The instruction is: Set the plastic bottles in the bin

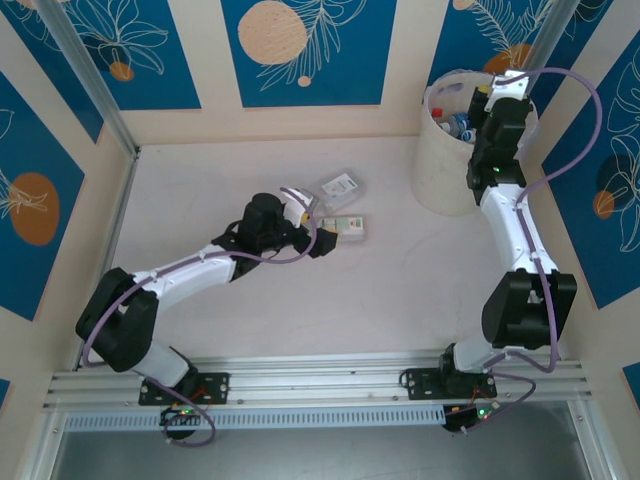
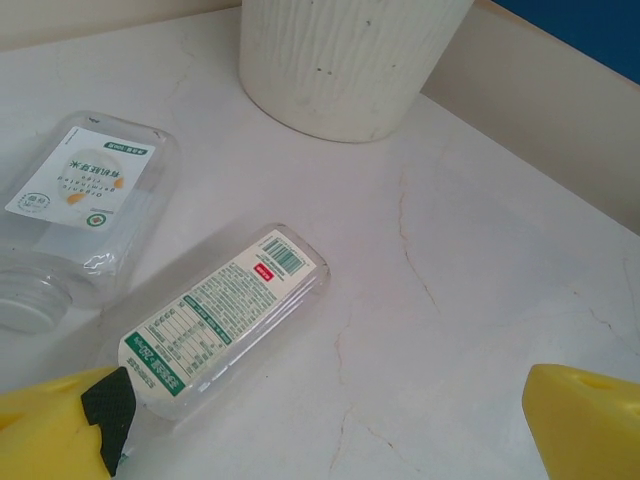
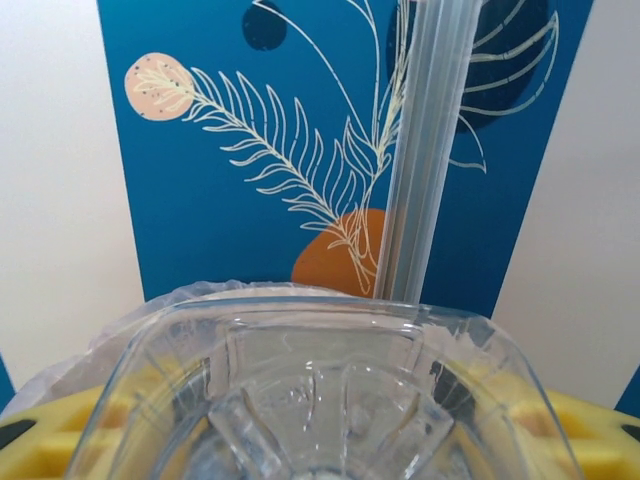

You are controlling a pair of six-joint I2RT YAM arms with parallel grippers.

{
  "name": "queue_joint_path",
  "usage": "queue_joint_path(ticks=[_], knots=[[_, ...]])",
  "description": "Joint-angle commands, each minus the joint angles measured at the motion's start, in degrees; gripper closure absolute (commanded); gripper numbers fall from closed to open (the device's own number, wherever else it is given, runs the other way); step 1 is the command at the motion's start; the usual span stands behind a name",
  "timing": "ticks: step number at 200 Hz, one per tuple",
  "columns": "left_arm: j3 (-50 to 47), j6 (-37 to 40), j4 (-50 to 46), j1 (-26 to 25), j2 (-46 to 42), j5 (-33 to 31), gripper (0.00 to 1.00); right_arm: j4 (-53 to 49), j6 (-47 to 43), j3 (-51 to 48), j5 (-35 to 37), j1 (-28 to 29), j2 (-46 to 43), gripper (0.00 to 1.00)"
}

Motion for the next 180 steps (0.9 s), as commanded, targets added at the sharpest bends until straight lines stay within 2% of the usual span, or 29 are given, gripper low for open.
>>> queue_joint_path(ticks=[1, 33, 45, 66, 118, 130, 154, 180], knots=[[-0.5, -0.9, 2.2, 0.3, 1.0, -1.0, 0.00, 6.9, -6.5, -0.2, 4.5, 1.2, -0.8, 0.51], [-1.2, -0.7, 2.3, 0.4, 1.1, -1.5, 0.00, 0.3, -2.3, -0.9, 4.3, 0.8, -2.0, 0.50], [-1.5, -0.6, 2.5, 0.5, 1.1, -1.9, 0.00, -7.3, 1.2, 1.0, 2.6, 0.0, -1.5, 0.50], [-1.7, -0.6, 2.5, 0.8, 1.3, -2.1, 0.00, -23.0, 9.3, 6.3, -4.8, -1.3, -0.5, 0.51], [-1.8, -1.1, 2.5, 1.2, 2.1, -2.3, 0.00, -35.8, 13.7, 10.6, -16.9, -1.4, -0.7, 0.50], [-1.8, -1.3, 2.5, 1.2, 2.2, -2.3, 0.00, -36.1, 13.2, 10.7, -15.7, -1.4, -0.7, 0.49], [-1.8, -1.6, 2.7, 1.3, 2.7, -2.1, 0.00, -33.5, 12.1, 10.2, -7.0, -2.7, 0.3, 0.44], [-1.5, -2.1, 2.4, 1.4, 3.5, -2.0, 0.00, -30.5, 11.9, 10.1, -3.8, -5.4, 3.2, 0.40]])
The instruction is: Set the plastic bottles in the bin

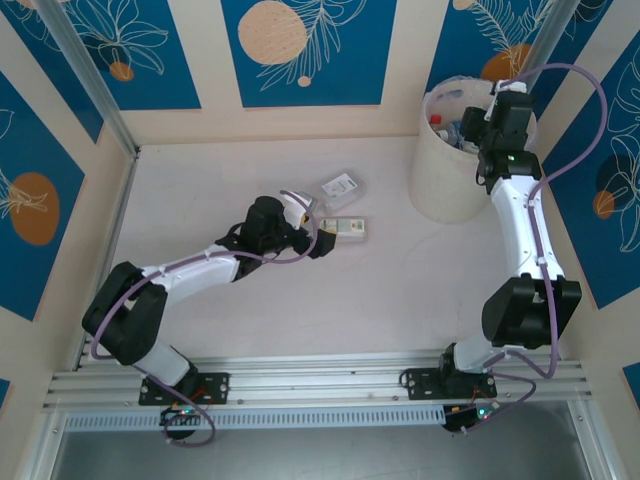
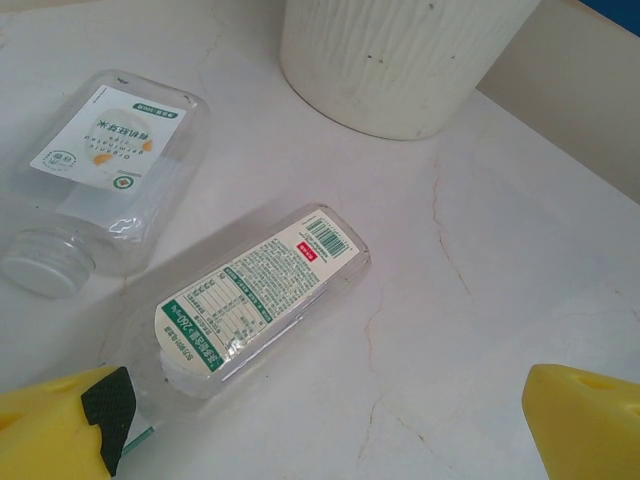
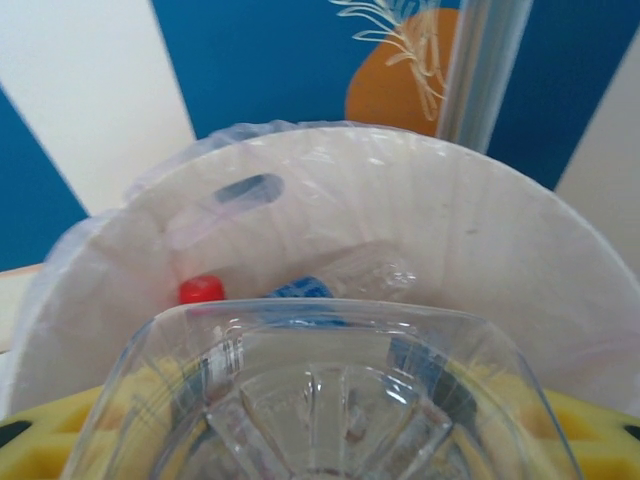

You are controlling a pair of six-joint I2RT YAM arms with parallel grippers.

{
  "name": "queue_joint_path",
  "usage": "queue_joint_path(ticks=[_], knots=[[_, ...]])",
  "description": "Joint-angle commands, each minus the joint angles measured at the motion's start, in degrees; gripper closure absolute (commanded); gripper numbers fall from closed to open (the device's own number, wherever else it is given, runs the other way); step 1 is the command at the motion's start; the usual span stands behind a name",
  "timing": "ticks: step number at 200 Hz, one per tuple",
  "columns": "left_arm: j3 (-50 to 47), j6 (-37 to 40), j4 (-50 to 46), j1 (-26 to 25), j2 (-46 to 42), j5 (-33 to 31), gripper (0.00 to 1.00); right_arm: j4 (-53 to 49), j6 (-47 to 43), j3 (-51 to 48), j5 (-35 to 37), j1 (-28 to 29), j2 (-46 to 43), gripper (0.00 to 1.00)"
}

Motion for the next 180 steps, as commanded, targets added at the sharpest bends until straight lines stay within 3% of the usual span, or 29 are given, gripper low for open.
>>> queue_joint_path(ticks=[1, 25, 54, 92, 133, 145, 165, 180], knots=[[-0.3, -0.9, 0.9, 0.6, 1.0, -0.1, 0.00, 1.0, 0.4, 0.8, 5.2, -2.6, 2.7, 0.40], [-0.2, -1.0, 0.3, 0.8, 1.3, -0.2, 0.00, -0.9, -1.0, 5.2, 9.5, -3.8, 7.0, 0.33], [-0.3, -1.3, 0.3, 0.9, 1.4, -0.6, 0.00, -7.0, 0.8, 11.7, 15.7, -4.7, 12.1, 0.08], [0.1, -1.7, 0.2, 1.2, 2.2, -0.7, 0.00, -9.3, 3.1, 14.3, 10.0, -4.5, 10.7, 0.00], [-0.3, -2.9, 0.8, 1.4, 2.7, -1.4, 0.00, -5.8, 3.5, 11.4, 10.7, -2.9, 4.7, 0.01], [-0.4, -3.0, 0.9, 1.5, 2.9, -1.6, 0.00, -5.5, 5.0, 10.3, 8.0, -3.2, 2.7, 0.01], [-0.7, -3.2, 0.9, 1.7, 3.0, -1.9, 0.00, -7.7, 6.9, 9.5, -4.7, -4.5, 0.5, 0.00], [-1.0, -3.5, 1.0, 2.1, 3.1, -2.2, 0.00, -9.2, 6.4, 8.9, -7.6, -3.5, -0.2, 0.00]])
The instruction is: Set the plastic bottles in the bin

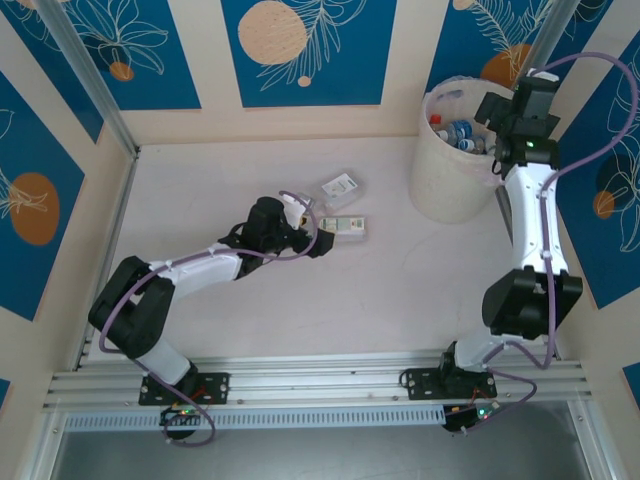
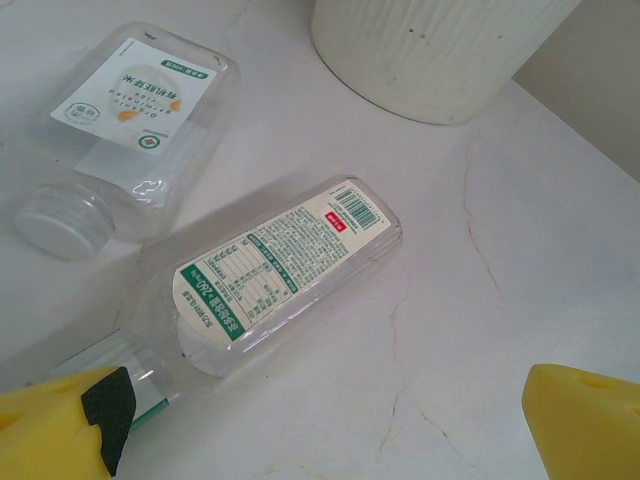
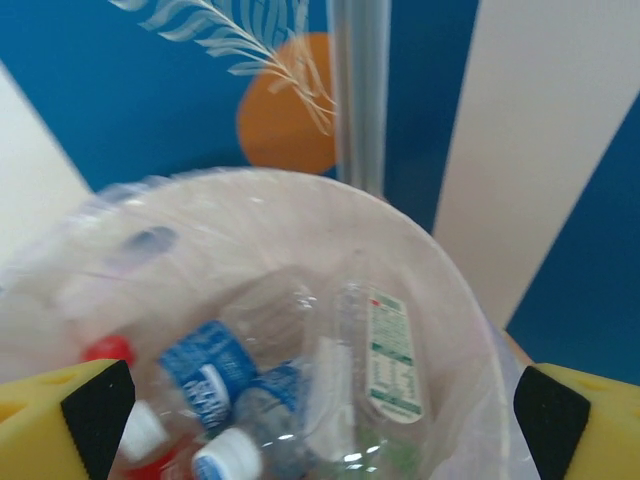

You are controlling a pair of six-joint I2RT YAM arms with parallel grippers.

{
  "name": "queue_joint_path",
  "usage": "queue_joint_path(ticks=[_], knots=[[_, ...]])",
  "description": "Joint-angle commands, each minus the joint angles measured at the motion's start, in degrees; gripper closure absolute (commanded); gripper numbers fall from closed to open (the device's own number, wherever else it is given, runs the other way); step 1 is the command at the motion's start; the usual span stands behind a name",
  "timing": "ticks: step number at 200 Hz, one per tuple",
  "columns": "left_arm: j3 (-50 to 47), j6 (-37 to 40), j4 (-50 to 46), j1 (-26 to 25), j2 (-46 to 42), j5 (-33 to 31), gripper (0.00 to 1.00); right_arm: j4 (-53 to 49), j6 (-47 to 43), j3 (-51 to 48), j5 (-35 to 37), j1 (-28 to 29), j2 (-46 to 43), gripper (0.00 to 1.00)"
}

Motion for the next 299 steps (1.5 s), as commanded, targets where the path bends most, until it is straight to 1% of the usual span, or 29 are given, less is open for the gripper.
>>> queue_joint_path(ticks=[1, 14, 35, 51, 69, 95, 117, 125, 134, 146, 160, 175, 183, 190, 203, 212, 231, 243, 254, 277, 299], knots=[[-1.0, -1.0, 0.9, 1.0, 0.6, -1.1, 0.00, -1.0, 1.7, -1.3, -10.0, 0.3, -2.6, 0.00], [-1.2, -1.4, 0.9, 1.3, 0.5, -1.5, 0.00, -1.5, 1.0, -2.5, -13.0, 1.5, -3.7, 0.01], [-1.4, -2.8, 0.3, 1.9, -0.2, -2.8, 0.00, -0.6, 2.3, -5.3, -21.3, 2.8, -6.7, 0.01], [-2.4, -4.3, 0.6, 2.3, -1.4, -5.6, 0.00, 2.2, 3.8, -9.0, -28.2, 4.0, -9.7, 0.01], [-3.3, -6.6, 0.6, 2.9, -2.7, -8.5, 0.00, 4.7, 3.4, -13.2, -34.7, 6.0, -12.7, 0.01], [-3.8, -9.8, 0.3, 3.8, -3.1, -9.9, 0.00, 6.2, 1.5, -18.1, -37.7, 9.7, -15.0, 0.01], [-4.5, -13.7, 0.8, 4.1, -3.2, -14.1, 0.00, 7.4, 0.6, -21.5, -40.2, 13.7, -14.5, 0.01], [-4.9, -15.0, 1.2, 4.5, -3.4, -15.2, 0.00, 7.3, 0.8, -22.2, -39.5, 15.8, -13.6, 0.01], [-5.2, -16.2, 1.5, 5.0, -3.5, -15.6, 0.00, 7.7, 2.4, -23.0, -36.9, 18.0, -12.5, 0.01], [-5.4, -18.1, 1.2, 5.9, -3.5, -15.4, 0.00, 8.2, 8.1, -24.1, -30.5, 21.1, -10.2, 0.01], [-5.6, -20.1, 0.7, 7.0, -3.5, -15.2, 0.00, 8.1, 13.8, -24.6, -25.6, 23.9, -6.9, 0.01], [-6.3, -21.9, 0.2, 7.9, -3.8, -16.2, 0.00, 9.0, 17.8, -24.6, -23.4, 26.2, -2.9, 0.01], [-6.7, -22.7, 0.1, 8.5, -3.9, -16.6, 0.00, 9.2, 20.2, -24.3, -21.1, 27.4, -0.6, 0.01], [-7.2, -23.3, 0.1, 9.0, -4.1, -16.5, 0.00, 9.2, 22.2, -23.5, -19.9, 28.4, 1.9, 0.01], [-7.9, -23.9, 0.5, 9.8, -4.3, -15.7, 0.00, 8.3, 23.0, -20.8, -19.0, 30.1, 6.6, 0.01], [-8.3, -23.9, 0.6, 10.1, -4.3, -14.7, 0.00, 6.7, 23.8, -18.2, -15.5, 31.4, 10.0, 0.01], [-7.5, -21.0, 2.1, 10.6, -3.2, -10.1, 0.00, 2.5, 24.8, -11.7, -11.1, 32.1, 16.5, 0.01], [-3.9, -17.7, 0.5, 10.8, -0.9, -6.2, 0.00, 2.4, 25.8, -9.9, -11.4, 31.5, 18.7, 0.01], [0.3, -15.5, -1.1, 10.8, 2.3, -4.0, 0.00, 3.6, 26.4, -9.8, -12.7, 30.7, 19.8, 0.01], [8.6, -13.5, 1.1, 11.3, 11.2, 0.1, 0.00, 2.3, 27.4, -8.2, -16.7, 28.3, 21.5, 0.01], [18.9, -13.0, 1.7, 12.1, 21.5, 4.2, 0.00, 6.0, 29.6, -13.0, -18.5, 26.6, 18.5, 0.01]])
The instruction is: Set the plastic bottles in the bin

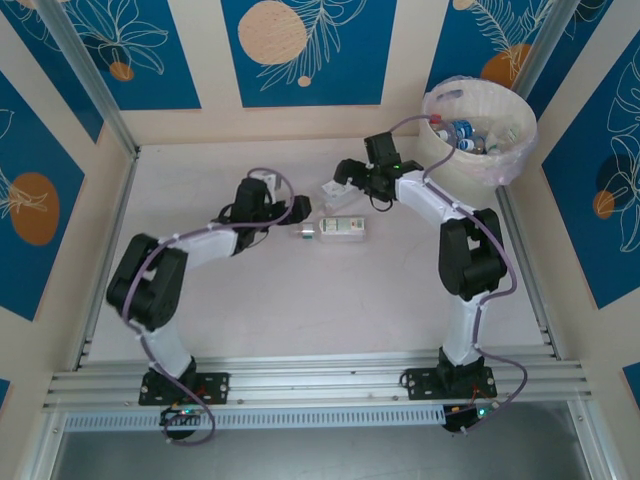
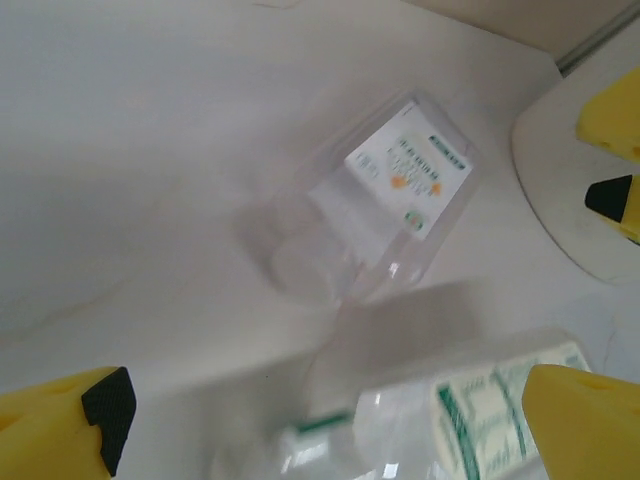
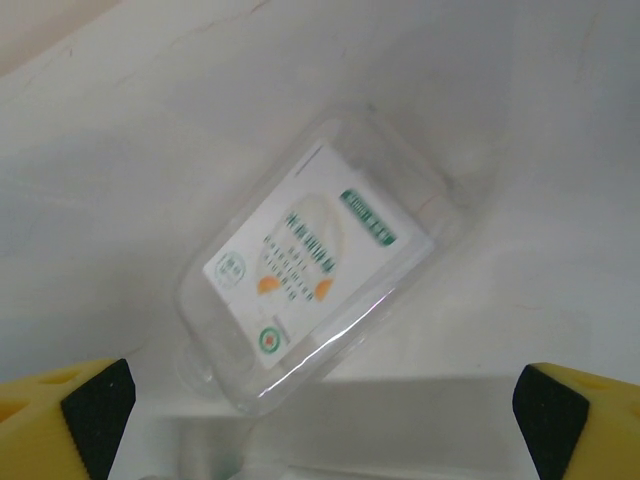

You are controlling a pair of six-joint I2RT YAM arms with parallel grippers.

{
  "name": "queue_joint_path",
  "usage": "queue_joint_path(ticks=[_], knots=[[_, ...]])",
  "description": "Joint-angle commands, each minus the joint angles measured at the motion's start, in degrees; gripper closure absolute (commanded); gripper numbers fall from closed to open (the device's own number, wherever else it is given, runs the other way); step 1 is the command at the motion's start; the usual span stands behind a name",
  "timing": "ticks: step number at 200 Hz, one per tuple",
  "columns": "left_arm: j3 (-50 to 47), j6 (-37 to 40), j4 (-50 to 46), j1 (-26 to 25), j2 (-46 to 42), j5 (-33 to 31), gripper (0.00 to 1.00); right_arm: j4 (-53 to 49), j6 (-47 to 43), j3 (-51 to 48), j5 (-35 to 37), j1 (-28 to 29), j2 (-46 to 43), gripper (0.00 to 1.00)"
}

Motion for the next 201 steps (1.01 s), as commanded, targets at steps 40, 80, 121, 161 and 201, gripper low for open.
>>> queue_joint_path(ticks=[40, 80, 121, 161, 201], knots=[[20.8, 1.1, 4.7, 2.1, 21.5, 11.9, 0.00, 4.1, 4.2, -8.6, -6.4, -5.3, -7.6, 0.01], [23.3, -0.3, 11.5, 0.8, 25.2, 21.6, 0.00, 4.1, 4.9, -7.8, -8.9, -6.0, -5.5, 0.01], [18.9, 3.3, 13.9, -1.6, 23.0, 27.4, 0.00, 2.7, 5.7, -3.4, -11.0, -6.4, -0.5, 0.01], [14.6, 2.8, 17.0, -2.7, 20.3, 30.5, 0.00, -6.0, 1.9, 4.4, -4.5, -4.7, 5.2, 0.01], [16.2, 1.8, 16.5, -5.2, 22.2, 32.8, 0.00, -12.3, 0.4, 11.2, 0.7, -2.8, 10.8, 0.01]])
